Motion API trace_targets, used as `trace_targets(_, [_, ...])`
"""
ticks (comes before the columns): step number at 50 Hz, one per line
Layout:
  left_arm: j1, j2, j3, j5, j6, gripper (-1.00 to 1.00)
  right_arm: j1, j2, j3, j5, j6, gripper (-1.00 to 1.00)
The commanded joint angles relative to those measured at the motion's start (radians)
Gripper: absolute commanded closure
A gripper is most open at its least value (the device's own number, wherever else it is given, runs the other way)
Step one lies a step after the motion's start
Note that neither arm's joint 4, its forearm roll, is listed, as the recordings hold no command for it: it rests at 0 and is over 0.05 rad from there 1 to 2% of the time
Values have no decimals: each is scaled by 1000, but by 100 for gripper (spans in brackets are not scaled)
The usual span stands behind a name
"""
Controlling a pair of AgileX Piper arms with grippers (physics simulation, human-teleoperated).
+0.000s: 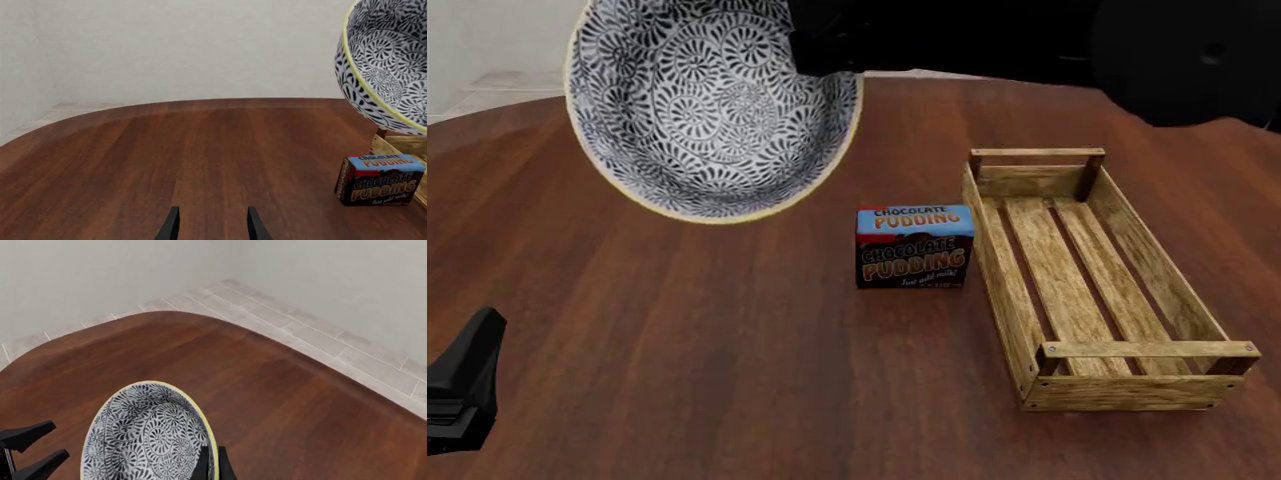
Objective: Pick up the bowl on the left and put it in the tray.
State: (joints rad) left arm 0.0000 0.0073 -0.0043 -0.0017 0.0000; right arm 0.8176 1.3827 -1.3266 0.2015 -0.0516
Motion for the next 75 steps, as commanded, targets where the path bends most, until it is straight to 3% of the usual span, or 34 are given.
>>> trace_targets(1, [0,0,0,0,0,-100,-34,-33,14,-10,39,100])
trace_targets(16, [0,0,0,0,0,-100,-92,-70,24,-15,107,100])
trace_targets(34, [0,0,0,0,0,-100,-182,-96,42,-31,148,100])
trace_targets(75, [0,0,0,0,0,-100,-320,-194,211,-144,291,100])
